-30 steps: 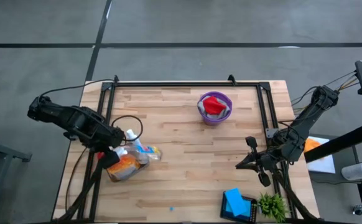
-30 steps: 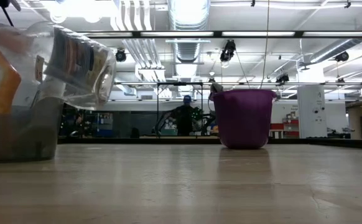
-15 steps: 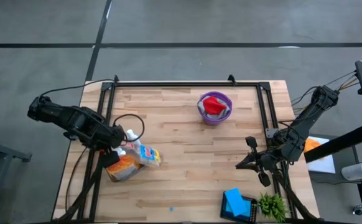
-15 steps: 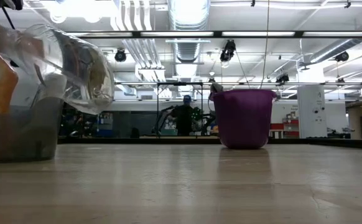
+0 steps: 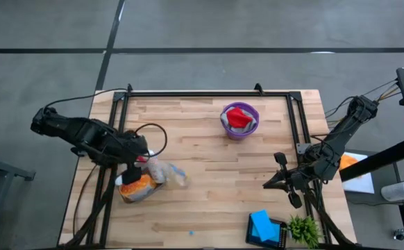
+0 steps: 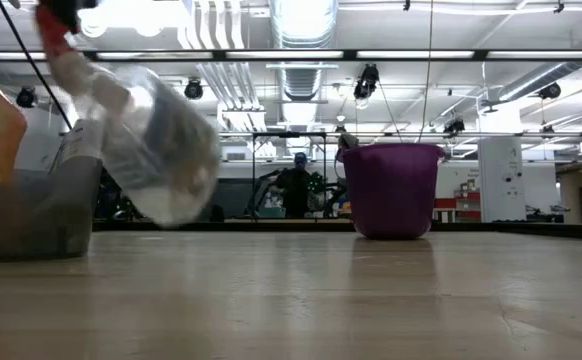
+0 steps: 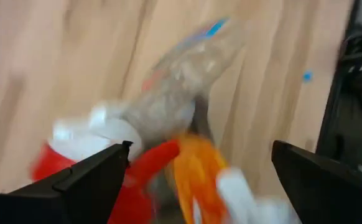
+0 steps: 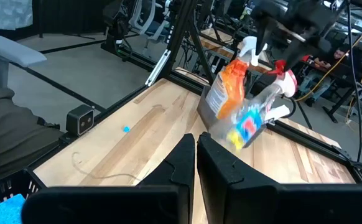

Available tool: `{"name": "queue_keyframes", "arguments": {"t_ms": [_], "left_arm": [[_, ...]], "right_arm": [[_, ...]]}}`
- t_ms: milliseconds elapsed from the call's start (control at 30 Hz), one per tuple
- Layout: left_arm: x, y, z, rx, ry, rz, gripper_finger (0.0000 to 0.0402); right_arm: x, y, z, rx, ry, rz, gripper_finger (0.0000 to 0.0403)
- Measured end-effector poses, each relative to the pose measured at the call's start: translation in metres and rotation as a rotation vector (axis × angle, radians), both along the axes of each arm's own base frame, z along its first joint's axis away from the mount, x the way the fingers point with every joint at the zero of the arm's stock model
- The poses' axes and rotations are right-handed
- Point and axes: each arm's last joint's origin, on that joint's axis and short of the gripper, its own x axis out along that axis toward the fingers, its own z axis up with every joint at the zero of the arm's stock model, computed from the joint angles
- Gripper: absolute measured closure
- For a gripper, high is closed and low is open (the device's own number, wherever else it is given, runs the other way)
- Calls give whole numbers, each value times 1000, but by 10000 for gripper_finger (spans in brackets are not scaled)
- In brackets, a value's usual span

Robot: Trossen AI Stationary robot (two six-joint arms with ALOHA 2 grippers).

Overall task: Pick & Place Kitchen Items
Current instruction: Adjust the transparent spray bottle in the gray bin, then put the transparent spray bottle into the gray bin

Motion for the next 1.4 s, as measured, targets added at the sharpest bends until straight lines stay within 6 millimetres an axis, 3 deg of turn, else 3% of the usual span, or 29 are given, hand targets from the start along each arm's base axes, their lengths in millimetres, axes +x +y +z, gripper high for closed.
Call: {"name": "queue_keyframes", "arguments": {"t_ms": [267,467,567,733,933,1167,1400], "left_arm": [[23,-6,14,114,-303,-189,2],[28,-7,18,121,-378,-215,2],[28,-7,18,127,-379,-217,2],[28,-7,18,145,-381,-232,2],[29,-2,19,284,-403,-130,2],[30,-2,19,269,-412,-85,2],[32,0,21,234,-439,13,2]], "right_arm": [[3,1,1,16,-14,-7,385],[30,3,-4,50,-38,-104,371],[53,0,-13,28,15,-191,327],[97,-6,-29,-45,108,-303,212],[150,5,-48,-193,202,-218,121],[200,28,-71,-355,335,-140,118],[228,43,-79,-405,438,-27,156]]}}
